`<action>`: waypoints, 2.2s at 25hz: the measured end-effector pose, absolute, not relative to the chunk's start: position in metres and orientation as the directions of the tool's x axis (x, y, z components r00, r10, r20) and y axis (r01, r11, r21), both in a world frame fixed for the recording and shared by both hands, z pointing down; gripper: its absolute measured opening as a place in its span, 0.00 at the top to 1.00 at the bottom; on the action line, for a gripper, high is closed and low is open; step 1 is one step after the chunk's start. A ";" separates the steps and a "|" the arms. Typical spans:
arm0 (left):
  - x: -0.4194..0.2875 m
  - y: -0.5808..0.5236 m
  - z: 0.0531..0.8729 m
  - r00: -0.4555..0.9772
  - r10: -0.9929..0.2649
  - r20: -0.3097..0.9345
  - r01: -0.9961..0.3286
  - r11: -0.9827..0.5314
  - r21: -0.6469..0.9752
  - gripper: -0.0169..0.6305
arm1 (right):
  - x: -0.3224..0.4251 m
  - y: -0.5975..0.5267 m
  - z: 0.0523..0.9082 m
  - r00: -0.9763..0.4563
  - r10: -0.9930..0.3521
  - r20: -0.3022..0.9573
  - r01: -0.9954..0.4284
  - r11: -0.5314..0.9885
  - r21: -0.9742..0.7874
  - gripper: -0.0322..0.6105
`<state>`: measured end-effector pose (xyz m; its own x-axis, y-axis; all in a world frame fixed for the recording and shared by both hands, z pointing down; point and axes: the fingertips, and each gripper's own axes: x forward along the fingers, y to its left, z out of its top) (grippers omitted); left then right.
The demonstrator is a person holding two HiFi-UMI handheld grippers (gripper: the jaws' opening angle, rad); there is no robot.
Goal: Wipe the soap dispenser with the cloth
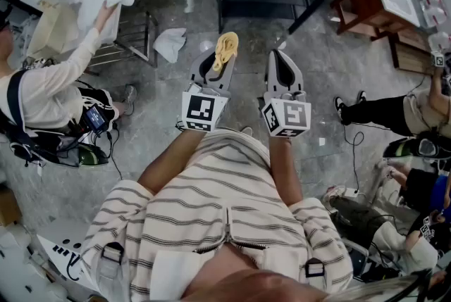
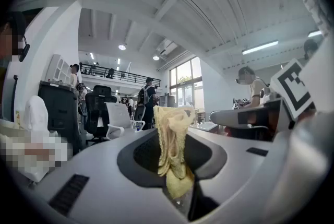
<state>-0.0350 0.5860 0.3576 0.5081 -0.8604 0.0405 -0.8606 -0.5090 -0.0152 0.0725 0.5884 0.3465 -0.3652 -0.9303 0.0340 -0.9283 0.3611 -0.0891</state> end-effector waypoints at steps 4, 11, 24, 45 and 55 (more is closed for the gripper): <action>-0.038 0.585 0.359 0.525 -0.850 0.035 -0.850 -0.526 -0.016 0.83 | 0.067 0.588 0.349 -0.357 -0.934 0.031 -0.932 0.353 -0.082 0.95; -0.058 0.581 0.358 0.553 -0.833 0.033 -0.833 -0.553 -0.009 0.83 | 0.046 0.586 0.346 -0.329 -0.944 0.020 -0.940 0.325 -0.107 0.95; -0.091 0.568 0.366 0.604 -0.797 0.030 -0.797 -0.603 0.018 0.83 | 0.014 0.570 0.348 -0.255 -0.967 0.024 -0.963 0.252 -0.098 0.95; -0.021 0.277 0.363 0.646 -0.761 0.058 -0.760 -0.649 -0.032 0.83 | 0.065 0.274 0.336 -0.254 -0.967 -0.014 -0.957 0.253 -0.138 0.95; 0.012 0.135 0.353 0.599 -0.797 0.077 -0.797 -0.603 -0.045 0.83 | 0.098 0.131 0.331 -0.324 -0.946 -0.003 -0.935 0.321 -0.152 0.95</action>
